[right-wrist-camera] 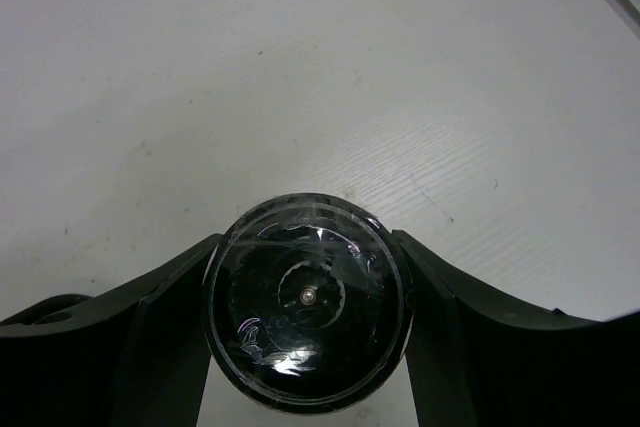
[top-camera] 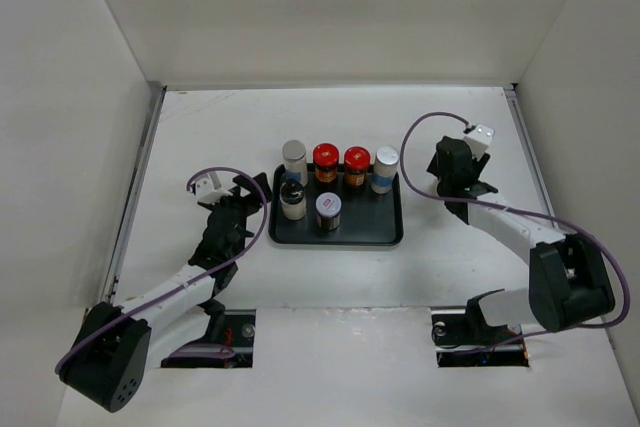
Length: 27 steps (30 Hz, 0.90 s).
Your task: Organize the condiment bottles
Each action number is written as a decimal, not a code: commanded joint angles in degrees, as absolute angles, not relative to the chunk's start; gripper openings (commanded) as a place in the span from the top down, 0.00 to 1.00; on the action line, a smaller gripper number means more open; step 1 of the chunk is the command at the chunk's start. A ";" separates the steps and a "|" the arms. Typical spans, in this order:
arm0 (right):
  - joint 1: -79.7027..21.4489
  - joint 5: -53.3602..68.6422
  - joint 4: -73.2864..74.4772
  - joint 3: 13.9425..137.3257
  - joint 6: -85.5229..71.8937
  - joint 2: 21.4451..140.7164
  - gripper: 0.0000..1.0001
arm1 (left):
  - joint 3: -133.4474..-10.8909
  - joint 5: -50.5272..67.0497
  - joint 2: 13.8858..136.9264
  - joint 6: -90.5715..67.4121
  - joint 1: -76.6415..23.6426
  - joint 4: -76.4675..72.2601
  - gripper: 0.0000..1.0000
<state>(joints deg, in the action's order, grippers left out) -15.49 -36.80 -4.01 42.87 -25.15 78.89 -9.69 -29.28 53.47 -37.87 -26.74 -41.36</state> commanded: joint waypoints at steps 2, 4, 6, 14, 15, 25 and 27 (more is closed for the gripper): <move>-22.17 -43.76 -6.51 42.98 -23.30 69.28 0.51 | -9.93 -29.97 53.70 -38.14 -26.50 -43.51 0.14; -26.04 -45.43 -4.32 41.84 -21.45 64.80 0.52 | -10.19 -30.58 53.79 -38.14 -26.41 -42.72 0.00; -30.08 -45.44 -1.24 39.91 -22.49 59.96 0.52 | -10.98 -30.76 53.79 -38.06 -26.32 -40.88 0.00; -45.47 -42.10 3.08 37.26 -30.49 55.19 0.52 | -11.07 -34.98 53.17 -38.14 -25.44 -38.85 0.00; -46.96 -41.66 1.07 37.27 -30.76 56.41 0.52 | -11.07 -34.98 53.17 -38.23 -25.18 -39.11 0.00; -52.95 -37.17 -18.27 39.02 -24.88 72.23 0.52 | -15.55 -34.01 52.12 -39.90 -23.51 -28.84 0.00; -53.39 -37.35 -19.86 39.11 -22.95 73.73 0.51 | -17.04 -34.71 52.91 -40.08 -23.60 -25.77 0.00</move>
